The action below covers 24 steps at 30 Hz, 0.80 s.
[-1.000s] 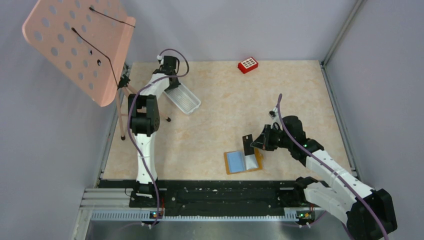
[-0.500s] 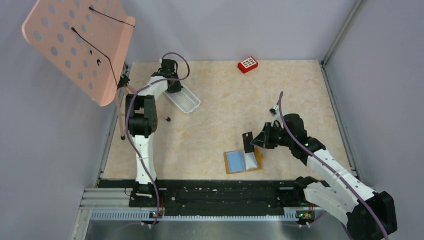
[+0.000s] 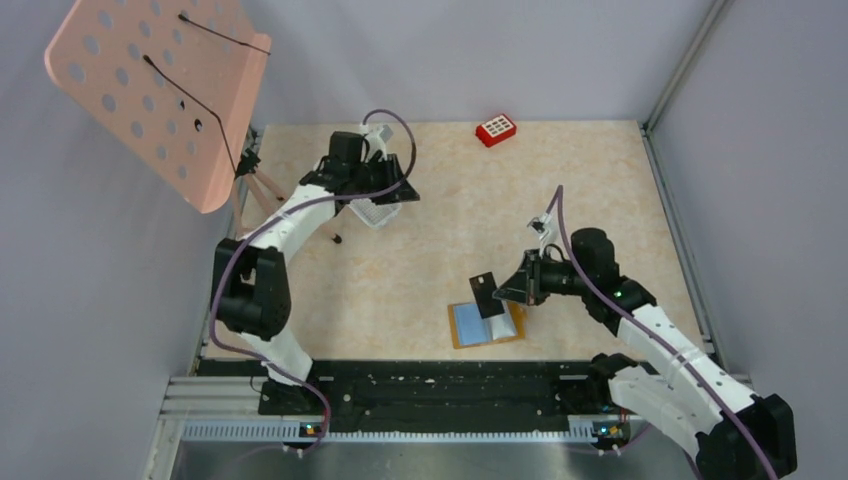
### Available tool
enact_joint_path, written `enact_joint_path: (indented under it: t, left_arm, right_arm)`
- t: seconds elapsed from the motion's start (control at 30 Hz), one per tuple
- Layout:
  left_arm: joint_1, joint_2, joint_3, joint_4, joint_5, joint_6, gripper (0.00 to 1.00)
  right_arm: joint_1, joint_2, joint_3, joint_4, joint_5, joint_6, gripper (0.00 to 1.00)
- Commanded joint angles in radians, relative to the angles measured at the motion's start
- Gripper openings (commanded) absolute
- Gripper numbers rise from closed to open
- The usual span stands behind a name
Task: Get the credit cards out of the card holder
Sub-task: Place the credit card in the storage box.
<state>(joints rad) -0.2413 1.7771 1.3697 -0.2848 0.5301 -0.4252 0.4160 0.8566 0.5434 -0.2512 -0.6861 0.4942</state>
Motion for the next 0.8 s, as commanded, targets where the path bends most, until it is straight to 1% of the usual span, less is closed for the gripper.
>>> enact_joint_path:
  t: [0.0,0.13,0.23,0.37,0.47,0.57,0.67,0.77]
  left_arm:
    - [-0.111,-0.197,-0.109,0.067,0.19,-0.002,0.31]
    - [-0.225,-0.337,-0.244,0.118,0.231,-0.05,0.32]
    - [-0.299,-0.432,-0.304,0.114,0.235,-0.065,0.35]
    - [-0.334,-0.512,-0.351,0.133,0.298,-0.13,0.37]
    - [-0.345,-0.543,-0.382,0.144,0.357,-0.155,0.38]
    - [-0.358,-0.557,-0.393,0.111,0.392,-0.14,0.39]
    - [-0.374,-0.55,-0.385,0.068,0.392,-0.112,0.39]
    - [-0.403,-0.53,-0.371,0.06,0.398,-0.099,0.38]
  right_arm:
    - [0.005,-0.072,-0.038,0.103,-0.223,-0.004,0.0]
    - [0.005,-0.128,-0.087,0.215,-0.318,0.086,0.0]
    - [0.005,-0.145,-0.123,0.298,-0.368,0.148,0.0]
    - [0.007,-0.155,-0.15,0.349,-0.38,0.161,0.0]
    - [0.01,-0.156,-0.152,0.37,-0.388,0.16,0.0]
    - [0.016,-0.159,-0.156,0.386,-0.395,0.166,0.0]
    - [0.033,-0.149,-0.162,0.394,-0.397,0.173,0.0]
    - [0.047,-0.128,-0.161,0.39,-0.395,0.172,0.0]
